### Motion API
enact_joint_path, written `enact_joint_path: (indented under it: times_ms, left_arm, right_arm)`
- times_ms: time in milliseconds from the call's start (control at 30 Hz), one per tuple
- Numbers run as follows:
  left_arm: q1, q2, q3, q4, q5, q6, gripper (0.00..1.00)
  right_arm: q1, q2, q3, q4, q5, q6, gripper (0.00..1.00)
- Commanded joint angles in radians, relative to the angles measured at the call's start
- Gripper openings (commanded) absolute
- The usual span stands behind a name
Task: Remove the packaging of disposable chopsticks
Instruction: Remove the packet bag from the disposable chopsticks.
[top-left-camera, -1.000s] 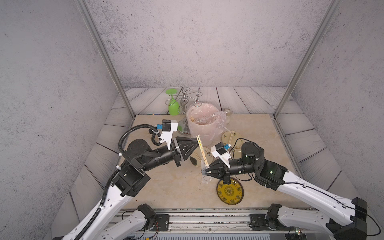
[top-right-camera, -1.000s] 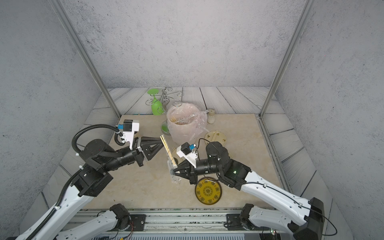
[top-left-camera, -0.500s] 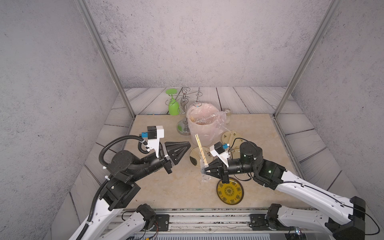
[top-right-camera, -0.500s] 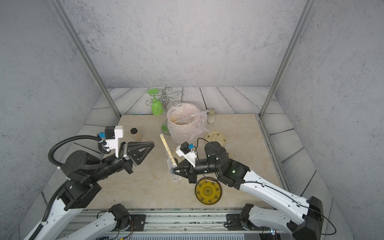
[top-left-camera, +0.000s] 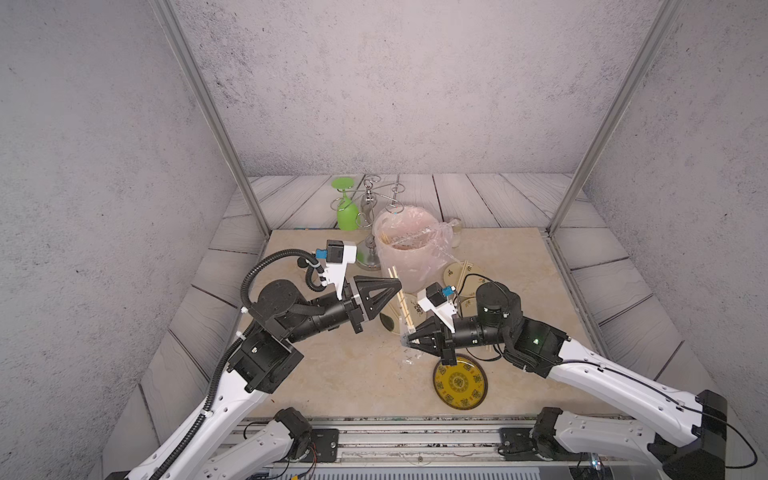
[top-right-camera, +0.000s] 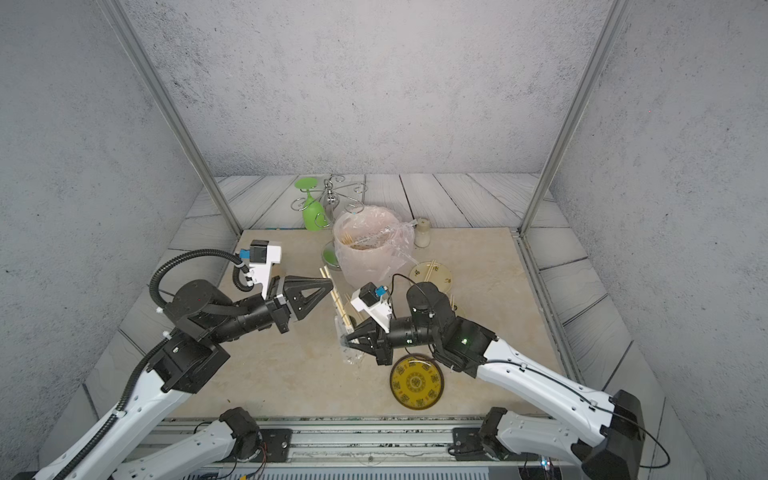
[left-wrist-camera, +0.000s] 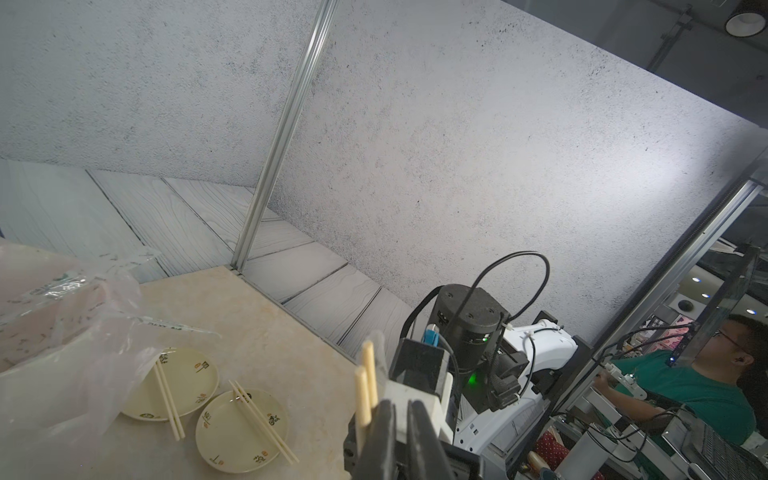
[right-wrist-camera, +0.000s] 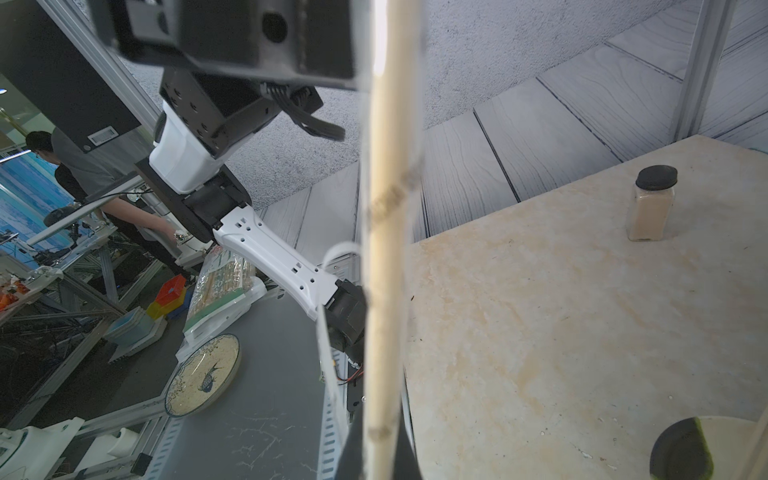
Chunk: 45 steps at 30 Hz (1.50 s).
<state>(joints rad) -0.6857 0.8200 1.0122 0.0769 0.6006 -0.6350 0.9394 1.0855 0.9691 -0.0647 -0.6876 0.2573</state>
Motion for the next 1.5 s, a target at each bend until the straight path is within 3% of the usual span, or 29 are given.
enact_joint_path:
  times_ms: [0,333,467,533,733,933,1267,1467]
  left_arm:
    - [-0.003,0.001,0.005,0.05,0.025,-0.02,0.15]
    - [-0.003,0.007,0.005,0.051,0.021,-0.004,0.16]
    - [-0.003,-0.053,0.014,-0.017,-0.027,0.055,0.36]
    - [-0.003,-0.097,0.006,-0.05,-0.074,0.08,0.4]
    - [-0.003,-0.167,-0.037,-0.091,-0.177,0.098,0.36]
    - [-0.003,-0.086,-0.021,-0.027,-0.085,0.043,0.31]
    - [-0.003,-0.047,-0.014,0.0,-0.058,0.03,0.18]
    - [-0.003,-0.038,-0.019,0.002,-0.049,0.021,0.24]
  right_arm:
    - [0.004,0.005,0.011,-0.004,-0.02,-0.012,0.0]
    - [0.006,0.01,0.015,0.006,-0.055,-0.008,0.0]
    - [0.005,-0.017,0.004,0.009,-0.016,-0.001,0.0]
    - [0.005,-0.024,0.0,0.014,-0.015,0.004,0.0]
    - [0.005,-0.016,0.012,0.016,-0.056,-0.002,0.0]
    - [0.007,0.002,0.033,-0.013,-0.079,-0.02,0.0]
    - [0.018,0.02,0.034,-0.022,-0.082,-0.023,0.0]
    - [0.019,0.037,0.052,-0.047,-0.07,-0.039,0.0]
